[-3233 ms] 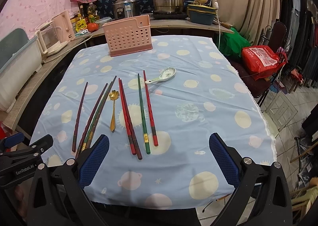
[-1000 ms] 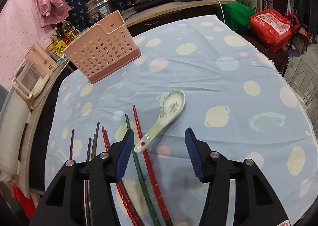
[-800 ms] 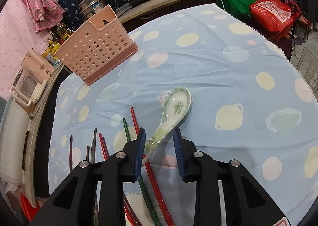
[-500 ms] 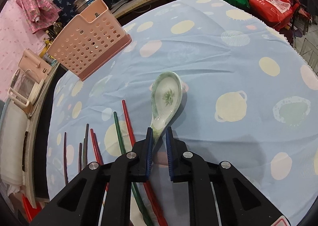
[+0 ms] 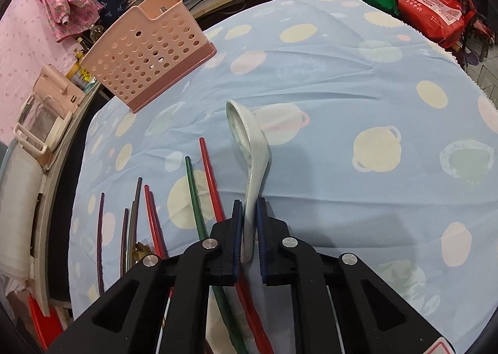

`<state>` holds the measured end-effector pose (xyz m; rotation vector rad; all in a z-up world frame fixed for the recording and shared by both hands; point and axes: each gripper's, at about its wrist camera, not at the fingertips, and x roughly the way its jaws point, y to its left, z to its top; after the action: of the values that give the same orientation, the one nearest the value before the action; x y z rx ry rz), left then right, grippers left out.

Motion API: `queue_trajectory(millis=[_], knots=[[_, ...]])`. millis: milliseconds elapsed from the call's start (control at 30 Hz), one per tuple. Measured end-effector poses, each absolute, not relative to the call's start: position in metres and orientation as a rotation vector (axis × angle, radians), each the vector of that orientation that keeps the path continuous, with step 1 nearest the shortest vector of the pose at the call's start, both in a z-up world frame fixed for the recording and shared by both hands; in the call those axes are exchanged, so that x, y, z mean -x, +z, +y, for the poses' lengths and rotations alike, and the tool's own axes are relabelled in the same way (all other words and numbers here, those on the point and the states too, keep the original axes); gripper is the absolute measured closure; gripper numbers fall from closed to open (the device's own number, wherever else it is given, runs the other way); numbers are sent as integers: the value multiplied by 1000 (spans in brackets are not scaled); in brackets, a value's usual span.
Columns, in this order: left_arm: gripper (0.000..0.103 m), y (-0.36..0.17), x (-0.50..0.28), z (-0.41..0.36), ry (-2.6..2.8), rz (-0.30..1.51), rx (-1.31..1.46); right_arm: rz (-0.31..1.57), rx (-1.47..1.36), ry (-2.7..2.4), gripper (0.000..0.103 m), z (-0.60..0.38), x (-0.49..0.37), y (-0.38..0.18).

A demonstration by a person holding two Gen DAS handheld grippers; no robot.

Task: Organize utensils
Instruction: 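Carry the chopstick and soup spoon to the pink caddy and drop them in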

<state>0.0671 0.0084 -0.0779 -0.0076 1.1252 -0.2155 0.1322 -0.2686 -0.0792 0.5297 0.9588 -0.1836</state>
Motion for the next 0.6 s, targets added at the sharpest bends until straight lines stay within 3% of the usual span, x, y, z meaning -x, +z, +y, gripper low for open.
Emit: queue_trajectory(millis=[600], knots=[[96,-63,-52,18,-266,1102,71,876,-460,-201,96,-276,-74,-31]])
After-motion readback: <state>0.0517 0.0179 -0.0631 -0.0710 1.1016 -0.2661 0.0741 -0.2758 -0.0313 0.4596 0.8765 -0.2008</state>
